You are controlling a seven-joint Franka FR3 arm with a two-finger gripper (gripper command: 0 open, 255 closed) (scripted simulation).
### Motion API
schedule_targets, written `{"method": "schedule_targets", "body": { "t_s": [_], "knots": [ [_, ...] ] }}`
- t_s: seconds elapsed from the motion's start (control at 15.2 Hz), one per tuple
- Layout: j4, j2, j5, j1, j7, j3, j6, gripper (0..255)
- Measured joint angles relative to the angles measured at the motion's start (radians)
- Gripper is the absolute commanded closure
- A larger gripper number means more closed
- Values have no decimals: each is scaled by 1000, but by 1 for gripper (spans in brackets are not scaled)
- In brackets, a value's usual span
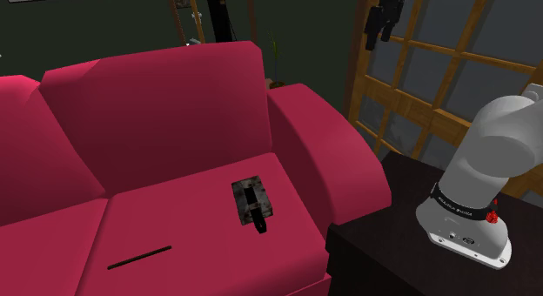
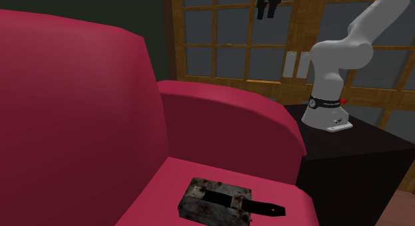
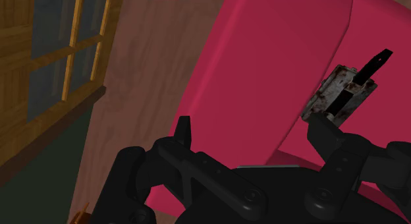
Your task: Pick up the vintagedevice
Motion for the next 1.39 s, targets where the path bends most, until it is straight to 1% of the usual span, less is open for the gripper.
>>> {"method": "schedule_targets", "body": {
  "t_s": [0.2, 0.46, 0.79, 1.39],
  "knots": [
    [-25, 7, 11, 3, 25, 15, 23, 0],
    [-102, 31, 52, 16, 111, 70, 96, 0],
    [-180, 94, 104, 37, 217, 137, 206, 0],
    [-240, 307, 186, 75, 399, 257, 429, 0]
  ]
}}
